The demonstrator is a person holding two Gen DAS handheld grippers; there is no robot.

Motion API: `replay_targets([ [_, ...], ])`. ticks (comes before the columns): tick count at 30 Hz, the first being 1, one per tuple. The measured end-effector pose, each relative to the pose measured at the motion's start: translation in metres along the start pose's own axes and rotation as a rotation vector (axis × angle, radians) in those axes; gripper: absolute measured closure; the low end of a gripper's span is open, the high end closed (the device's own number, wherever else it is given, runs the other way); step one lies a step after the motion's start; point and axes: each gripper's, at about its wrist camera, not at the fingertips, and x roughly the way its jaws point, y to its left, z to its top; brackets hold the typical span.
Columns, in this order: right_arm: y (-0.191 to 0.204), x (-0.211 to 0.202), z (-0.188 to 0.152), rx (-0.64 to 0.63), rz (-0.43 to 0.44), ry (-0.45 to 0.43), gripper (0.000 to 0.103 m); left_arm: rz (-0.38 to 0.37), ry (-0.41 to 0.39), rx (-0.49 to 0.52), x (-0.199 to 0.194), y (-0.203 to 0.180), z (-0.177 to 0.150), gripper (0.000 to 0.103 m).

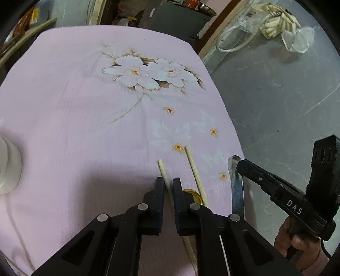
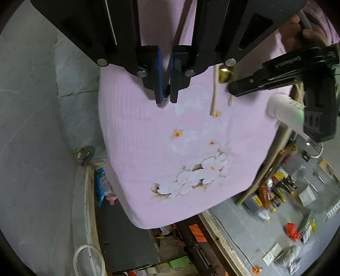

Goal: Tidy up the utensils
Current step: 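Grasp a wooden chopstick with the left gripper while the right gripper grasps the silver spoon, then lift the chopstick and silver spoon and carry them over the white holder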

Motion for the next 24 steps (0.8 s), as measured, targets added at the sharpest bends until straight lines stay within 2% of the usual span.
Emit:
replay_targets([
  [6,0.003,-0.007,-0.001,0.026,0.070,0.002,0.100,-0.024,-0.012,-0.008,-0.017,0.003,-0.003,0.095],
  [15,0.007,-0.039,-0.008,0.059,0.141,-0.063,0.102,-0.064,-0.096,-0.005,-0.065,0.006,-0.011,0.096],
  [18,0.015,-0.057,-0.013,0.035,0.151,-0.092,0.102,-0.072,-0.131,0.005,-0.082,0.004,-0.016,0.097],
  [24,0.028,-0.078,-0.023,0.028,0.121,-0.074,0.102,-0.082,-0.237,0.044,-0.120,-0.002,-0.027,0.098],
])
